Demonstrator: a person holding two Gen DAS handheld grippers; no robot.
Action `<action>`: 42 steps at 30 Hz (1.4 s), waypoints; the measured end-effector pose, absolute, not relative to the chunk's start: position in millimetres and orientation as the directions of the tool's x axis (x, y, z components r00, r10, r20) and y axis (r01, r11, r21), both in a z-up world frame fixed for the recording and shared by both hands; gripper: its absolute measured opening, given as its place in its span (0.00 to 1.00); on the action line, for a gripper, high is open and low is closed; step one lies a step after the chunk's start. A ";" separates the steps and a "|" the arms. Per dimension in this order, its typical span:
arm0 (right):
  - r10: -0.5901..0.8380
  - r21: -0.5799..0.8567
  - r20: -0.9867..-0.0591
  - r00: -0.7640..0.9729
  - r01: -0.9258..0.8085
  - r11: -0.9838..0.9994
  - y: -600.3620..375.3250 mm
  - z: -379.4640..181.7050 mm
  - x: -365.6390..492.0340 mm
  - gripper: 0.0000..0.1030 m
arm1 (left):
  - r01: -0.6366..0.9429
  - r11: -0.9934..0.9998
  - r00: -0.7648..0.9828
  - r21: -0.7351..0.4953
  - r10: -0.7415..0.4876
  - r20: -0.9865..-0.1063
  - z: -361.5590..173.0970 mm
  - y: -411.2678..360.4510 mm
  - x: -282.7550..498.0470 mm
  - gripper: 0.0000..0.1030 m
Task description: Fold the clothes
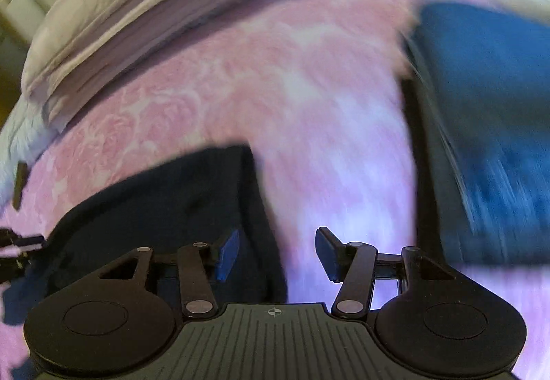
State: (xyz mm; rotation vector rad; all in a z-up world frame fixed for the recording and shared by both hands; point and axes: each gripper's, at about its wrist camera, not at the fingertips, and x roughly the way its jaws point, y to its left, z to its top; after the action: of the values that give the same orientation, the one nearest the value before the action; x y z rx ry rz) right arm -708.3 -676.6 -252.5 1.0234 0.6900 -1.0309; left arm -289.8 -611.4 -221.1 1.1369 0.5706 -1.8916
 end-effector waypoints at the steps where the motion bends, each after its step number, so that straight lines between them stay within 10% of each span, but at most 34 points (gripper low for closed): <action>1: -0.345 0.376 -0.853 0.393 0.919 0.117 -664.7 -255.4 -713.6 0.52 | 0.821 -0.570 -0.275 0.011 -0.412 -0.869 -217.4 -599.5 -298.2 0.20; 4: -0.326 0.401 -0.856 0.402 0.913 0.075 -655.2 -263.3 -725.0 0.52 | 0.741 -0.669 -0.352 -0.051 -0.322 -0.879 -223.5 -562.7 -332.4 0.20; 7: -0.311 0.413 -0.859 0.407 0.909 0.048 -651.8 -271.0 -735.4 0.11 | 0.675 -0.732 -0.374 -0.087 -0.238 -0.896 -233.8 -532.9 -362.2 0.19; 10: -0.297 0.425 -0.862 0.412 0.905 0.021 -648.4 -278.6 -745.9 0.11 | 0.654 -0.749 -0.375 -0.107 -0.199 -0.905 -238.3 -513.2 -380.1 0.19; 15: -0.273 0.444 -0.865 0.421 0.896 -0.024 -642.8 -291.4 -763.3 0.15 | 0.666 -0.740 -0.312 -0.094 -0.162 -0.936 -257.4 -497.7 -389.6 0.22; 18: -0.307 0.352 -0.890 0.336 0.936 0.005 -638.8 -277.1 -750.9 0.51 | 0.707 -0.700 -0.301 -0.100 -0.170 -0.939 -251.9 -492.3 -378.6 0.23; 25: -0.489 0.204 -0.824 0.285 0.955 0.213 -568.5 -219.2 -698.8 0.52 | 0.863 -0.498 -0.207 -0.080 -0.205 -0.957 -241.8 -448.8 -309.7 0.24; 33: -0.147 0.317 -0.906 0.397 0.866 0.386 -493.9 -288.6 -612.3 0.52 | 0.918 -0.391 -0.118 -0.071 -0.099 -0.988 -268.3 -357.1 -223.6 0.25; 42: -0.253 0.146 -0.923 0.290 0.872 0.467 -459.9 -241.3 -542.8 0.52 | 0.946 -0.273 0.070 0.175 -0.355 -0.932 -228.4 -336.9 -74.3 0.31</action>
State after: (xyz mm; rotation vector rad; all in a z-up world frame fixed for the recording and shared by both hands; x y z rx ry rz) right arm -542.8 -459.9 -241.3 0.7534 0.9980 -0.8534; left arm -74.3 -336.9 -228.4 1.2108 0.6974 -1.4725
